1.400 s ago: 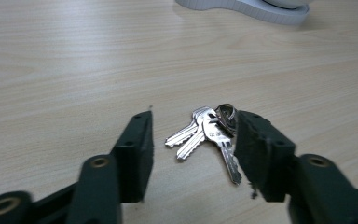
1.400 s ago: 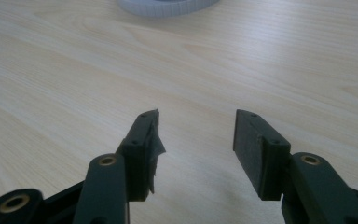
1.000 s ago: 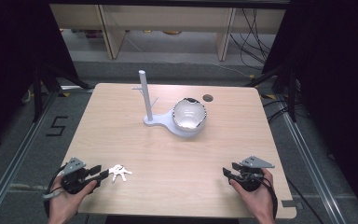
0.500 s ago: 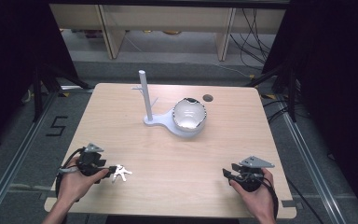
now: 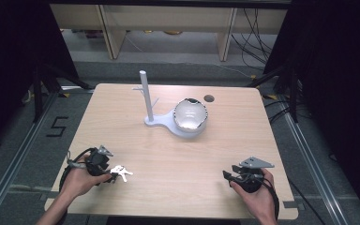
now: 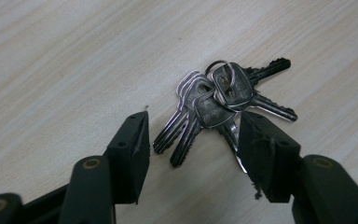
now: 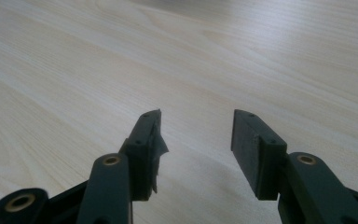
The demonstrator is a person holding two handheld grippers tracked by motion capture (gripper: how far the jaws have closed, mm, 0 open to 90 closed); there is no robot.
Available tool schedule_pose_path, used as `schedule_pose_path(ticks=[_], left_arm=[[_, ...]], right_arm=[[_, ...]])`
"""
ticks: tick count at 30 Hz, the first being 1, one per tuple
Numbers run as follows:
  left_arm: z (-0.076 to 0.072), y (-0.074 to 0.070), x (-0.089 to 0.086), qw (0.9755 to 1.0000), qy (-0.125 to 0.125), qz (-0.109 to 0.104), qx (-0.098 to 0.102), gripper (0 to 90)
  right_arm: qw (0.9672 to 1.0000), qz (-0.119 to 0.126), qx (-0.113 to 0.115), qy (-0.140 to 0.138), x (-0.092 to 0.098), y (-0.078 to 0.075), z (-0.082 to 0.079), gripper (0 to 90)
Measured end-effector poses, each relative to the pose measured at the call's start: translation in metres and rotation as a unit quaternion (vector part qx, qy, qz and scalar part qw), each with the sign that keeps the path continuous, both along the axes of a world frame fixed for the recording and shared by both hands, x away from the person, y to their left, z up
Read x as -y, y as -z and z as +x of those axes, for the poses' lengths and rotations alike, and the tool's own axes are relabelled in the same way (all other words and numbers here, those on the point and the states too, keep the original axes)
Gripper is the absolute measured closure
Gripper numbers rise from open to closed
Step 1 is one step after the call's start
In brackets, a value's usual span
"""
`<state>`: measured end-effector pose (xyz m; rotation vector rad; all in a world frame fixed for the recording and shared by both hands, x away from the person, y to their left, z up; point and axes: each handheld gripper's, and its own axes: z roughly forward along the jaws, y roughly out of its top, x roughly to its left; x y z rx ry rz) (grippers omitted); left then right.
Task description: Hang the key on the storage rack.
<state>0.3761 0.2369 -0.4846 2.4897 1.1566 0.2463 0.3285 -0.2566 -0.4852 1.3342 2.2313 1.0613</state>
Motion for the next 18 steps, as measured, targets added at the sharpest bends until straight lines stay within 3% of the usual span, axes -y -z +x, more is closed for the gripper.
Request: schedule_pose_path(ticks=[4, 8, 11, 18], left_arm=[[0.004, 0.0, 0.002, 0.9999, -0.01, -0.003, -0.006, 38.9], [0.006, 0.0, 0.005, 0.9997, -0.012, -0.009, -0.02, 35.7], [0.006, 0.0, 0.007, 0.9995, -0.018, -0.016, -0.022, 33.8], [0.01, 0.002, 0.015, 0.9989, -0.025, 0.009, -0.039, 28.0]], right_arm=[[0.9998, -0.014, 0.013, -0.008, 0.002, 0.001, 0.001, 53.4], [0.9997, 0.002, -0.018, 0.016, -0.002, -0.001, -0.003, 53.3], [0.9999, -0.005, -0.006, 0.006, -0.001, -0.001, -0.001, 53.3], [0.9999, 0.001, -0.015, 0.004, -0.002, -0.001, 0.0, 53.2]])
